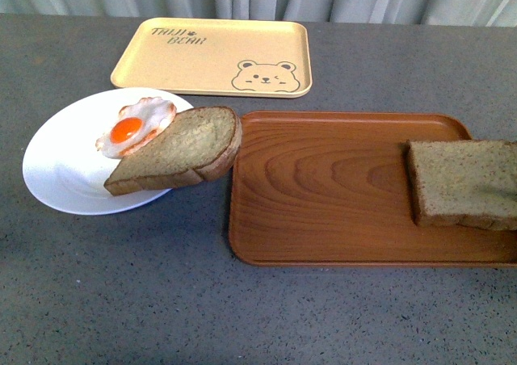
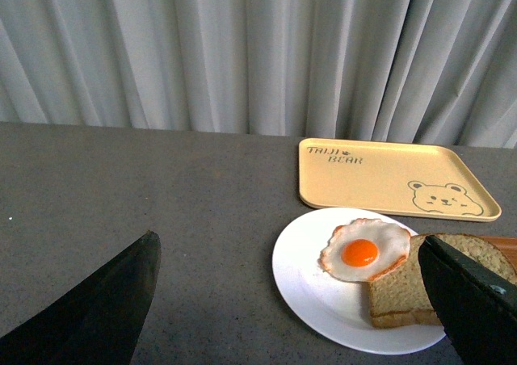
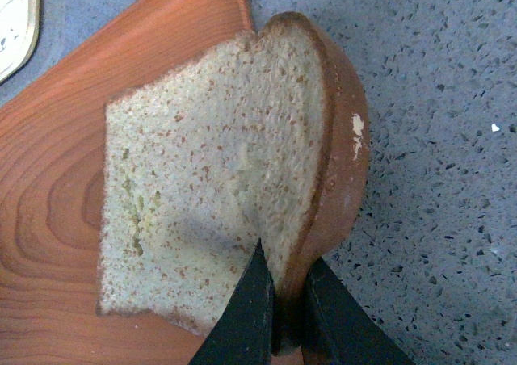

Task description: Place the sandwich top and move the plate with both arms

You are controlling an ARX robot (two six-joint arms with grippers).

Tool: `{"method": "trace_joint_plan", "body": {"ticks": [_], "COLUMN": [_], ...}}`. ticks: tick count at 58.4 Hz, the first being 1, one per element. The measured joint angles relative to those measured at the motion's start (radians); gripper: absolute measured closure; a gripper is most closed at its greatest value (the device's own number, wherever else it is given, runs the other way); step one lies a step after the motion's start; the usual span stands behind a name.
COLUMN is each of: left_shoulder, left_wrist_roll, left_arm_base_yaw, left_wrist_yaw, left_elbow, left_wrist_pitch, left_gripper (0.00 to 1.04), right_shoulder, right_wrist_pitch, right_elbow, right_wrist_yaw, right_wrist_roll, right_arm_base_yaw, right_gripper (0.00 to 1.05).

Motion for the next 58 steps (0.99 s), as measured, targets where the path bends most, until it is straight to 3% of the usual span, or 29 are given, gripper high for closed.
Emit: {"method": "trace_joint_plan", "body": {"ticks": [14, 25, 34, 38, 49, 58], "left_shoulder": [0.0, 0.0, 0.0, 0.0, 0.0, 0.0], "left_wrist_roll": [0.0, 0.0, 0.0, 0.0, 0.0, 0.0], "left_arm_base_yaw": [0.0, 0.0, 0.0, 0.0, 0.0, 0.0], "left_wrist_yaw": [0.0, 0.0, 0.0, 0.0, 0.0, 0.0], "left_elbow": [0.0, 0.0, 0.0, 0.0, 0.0, 0.0], "left_wrist_pitch": [0.0, 0.0, 0.0, 0.0, 0.0, 0.0], "left_gripper": [0.09, 0.09, 0.09, 0.09, 0.09, 0.09], "right_shoulder": [-0.145, -0.289, -0.368, -0.349, -0.15, 0.034], "right_wrist_pitch": [-0.037, -0.101, -0.153, -0.154, -0.078, -0.059], "right_elbow": [-0.007, 0.014, 0.11, 0.192, 0.387, 0.518], "right_wrist_yaw": [-0.025, -0.017, 0.038, 0.09, 0.245, 0.336], "right_wrist_roll": [0.018, 0.104, 0.169, 0.206, 0.343, 0.44], "right_arm_base_yaw": [0.018, 0.107, 0.272, 0.391, 0.636, 0.777], "right_gripper": [1.02, 1.02, 1.02, 1.02, 1.02, 1.02]}}
